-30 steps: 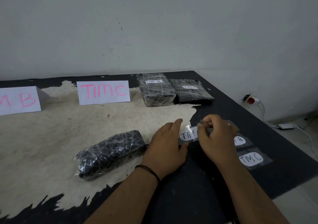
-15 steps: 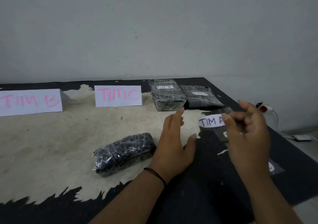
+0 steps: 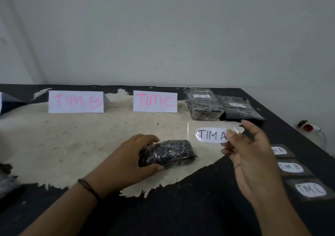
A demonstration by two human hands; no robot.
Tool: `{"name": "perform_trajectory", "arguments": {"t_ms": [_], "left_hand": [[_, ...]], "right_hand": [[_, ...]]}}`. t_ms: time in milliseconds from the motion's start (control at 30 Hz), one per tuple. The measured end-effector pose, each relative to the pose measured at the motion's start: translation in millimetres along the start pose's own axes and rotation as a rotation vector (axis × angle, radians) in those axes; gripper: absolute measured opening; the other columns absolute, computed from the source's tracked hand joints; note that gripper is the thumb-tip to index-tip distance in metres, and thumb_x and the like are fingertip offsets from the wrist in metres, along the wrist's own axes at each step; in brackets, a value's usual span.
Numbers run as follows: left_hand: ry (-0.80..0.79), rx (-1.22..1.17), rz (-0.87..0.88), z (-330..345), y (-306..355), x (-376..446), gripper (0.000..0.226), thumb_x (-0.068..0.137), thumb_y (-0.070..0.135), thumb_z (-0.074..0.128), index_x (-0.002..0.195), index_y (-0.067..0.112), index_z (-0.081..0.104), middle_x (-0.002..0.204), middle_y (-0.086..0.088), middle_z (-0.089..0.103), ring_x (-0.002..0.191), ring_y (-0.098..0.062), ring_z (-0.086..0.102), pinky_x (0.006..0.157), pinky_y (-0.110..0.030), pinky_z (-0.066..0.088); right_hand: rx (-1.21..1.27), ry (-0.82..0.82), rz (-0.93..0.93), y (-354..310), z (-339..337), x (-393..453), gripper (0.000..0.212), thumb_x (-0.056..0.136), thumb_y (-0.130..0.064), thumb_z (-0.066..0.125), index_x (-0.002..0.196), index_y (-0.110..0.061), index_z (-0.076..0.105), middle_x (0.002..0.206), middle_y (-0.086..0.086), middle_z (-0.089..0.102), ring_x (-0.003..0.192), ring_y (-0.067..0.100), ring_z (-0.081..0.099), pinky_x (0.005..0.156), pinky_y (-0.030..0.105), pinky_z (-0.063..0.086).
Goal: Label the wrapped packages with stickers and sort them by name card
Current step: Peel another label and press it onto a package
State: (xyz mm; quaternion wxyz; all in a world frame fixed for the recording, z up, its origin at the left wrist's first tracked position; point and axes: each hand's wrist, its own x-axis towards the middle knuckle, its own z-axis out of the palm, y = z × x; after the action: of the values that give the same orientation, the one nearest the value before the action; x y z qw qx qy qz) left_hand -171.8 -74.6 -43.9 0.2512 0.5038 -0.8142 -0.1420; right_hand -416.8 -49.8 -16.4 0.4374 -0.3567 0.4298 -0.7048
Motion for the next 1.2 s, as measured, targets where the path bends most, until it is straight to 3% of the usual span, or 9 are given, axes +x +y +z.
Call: {"name": "perform_trajectory", "arguments": {"t_ms": [167, 367, 433, 500, 600, 733, 933, 1100, 1200], "left_hand": [[0.259, -0.329, -0.101, -4.1, 4.6, -5.2, 0.005, 0.087, 0.035, 0.060, 0.089, 0.032, 0.063, 0.071, 0.016, 0.065, 0.066, 0.002, 0.060, 0.056, -0.011, 0.045], [0.287, -0.253, -0.200, 0.1, -3.2, -6.8, 0.048, 0.092, 0.047, 0.041, 0.059, 0.013, 0.047, 0.048, 0.001, 0.044, 0.047, -0.007, 0.044, 0.050, -0.016, 0.034], [0.258, -0.266, -0.236, 1.3, -6.7, -7.4, 0.050, 0.092, 0.051, 0.038, 0.065, 0.011, 0.050, 0.058, -0.004, 0.052, 0.053, -0.005, 0.047, 0.052, -0.015, 0.034], [0.193, -0.346, -0.214, -0.4, -12.0, -8.8, 0.041, 0.086, 0.063, 0.044, 0.089, 0.025, 0.059, 0.084, 0.010, 0.061, 0.075, 0.005, 0.054, 0.065, -0.010, 0.038], [0.024, -0.333, -0.222, -5.9, -20.2, -12.5, 0.058, 0.069, 0.062, 0.068, 0.117, 0.041, 0.043, 0.107, 0.023, 0.053, 0.094, 0.005, 0.056, 0.076, -0.011, 0.047], [0.104, -0.335, -0.200, -9.1, -25.9, -13.3, 0.032, 0.074, 0.042, 0.073, 0.100, 0.035, 0.055, 0.090, 0.012, 0.067, 0.078, 0.000, 0.064, 0.073, -0.025, 0.057], [0.195, -0.508, -0.272, -6.4, -16.6, -11.5, 0.031, 0.076, 0.057, 0.053, 0.097, 0.036, 0.062, 0.062, 0.006, 0.065, 0.055, 0.000, 0.058, 0.055, -0.012, 0.044], [0.188, -0.619, -0.247, -3.8, -19.8, -11.1, 0.011, 0.088, 0.028, 0.060, 0.099, 0.029, 0.063, 0.082, 0.009, 0.067, 0.071, -0.002, 0.062, 0.062, -0.013, 0.049], [0.144, -0.622, -0.113, -3.4, -21.3, -12.8, 0.035, 0.077, 0.010, 0.073, 0.105, 0.025, 0.058, 0.109, 0.006, 0.061, 0.098, -0.007, 0.062, 0.082, -0.020, 0.053]], "right_hand": [[0.049, -0.056, 0.065, 10.3, 22.0, -7.8, 0.043, 0.083, -0.001, 0.061, 0.120, -0.022, 0.050, 0.069, 0.002, 0.061, 0.060, 0.008, 0.060, 0.064, 0.031, 0.047], [0.094, -0.038, 0.100, 10.4, 28.3, -7.5, 0.043, 0.083, -0.004, 0.062, 0.121, -0.021, 0.051, 0.082, 0.006, 0.059, 0.064, 0.011, 0.057, 0.061, 0.029, 0.047], [0.099, -0.042, 0.109, 10.7, 29.1, -7.4, 0.045, 0.084, -0.004, 0.061, 0.124, -0.019, 0.050, 0.082, 0.006, 0.060, 0.066, 0.012, 0.056, 0.062, 0.029, 0.047], [0.100, -0.042, 0.111, 11.7, 30.3, -7.2, 0.047, 0.084, -0.003, 0.061, 0.126, -0.018, 0.049, 0.083, 0.007, 0.060, 0.066, 0.012, 0.056, 0.062, 0.029, 0.048], [0.098, -0.039, 0.114, 13.3, 31.6, -7.4, 0.047, 0.084, -0.002, 0.061, 0.127, -0.018, 0.048, 0.085, 0.008, 0.059, 0.067, 0.012, 0.056, 0.062, 0.029, 0.048], [0.093, -0.036, 0.123, 15.6, 33.7, -7.7, 0.047, 0.084, -0.002, 0.061, 0.126, -0.019, 0.048, 0.088, 0.010, 0.058, 0.069, 0.014, 0.055, 0.062, 0.029, 0.048], [0.074, -0.059, 0.128, 18.0, 38.6, -9.8, 0.043, 0.084, -0.001, 0.061, 0.120, -0.022, 0.050, 0.089, 0.012, 0.057, 0.068, 0.014, 0.055, 0.061, 0.030, 0.048], [0.055, -0.092, 0.120, 18.8, 39.8, -12.6, 0.046, 0.083, -0.001, 0.062, 0.122, -0.022, 0.050, 0.081, 0.007, 0.058, 0.063, 0.011, 0.057, 0.063, 0.031, 0.047], [0.071, -0.082, 0.108, 14.9, 39.1, -11.5, 0.047, 0.083, -0.001, 0.062, 0.123, -0.021, 0.049, 0.083, 0.007, 0.058, 0.065, 0.012, 0.055, 0.062, 0.030, 0.047]]}}
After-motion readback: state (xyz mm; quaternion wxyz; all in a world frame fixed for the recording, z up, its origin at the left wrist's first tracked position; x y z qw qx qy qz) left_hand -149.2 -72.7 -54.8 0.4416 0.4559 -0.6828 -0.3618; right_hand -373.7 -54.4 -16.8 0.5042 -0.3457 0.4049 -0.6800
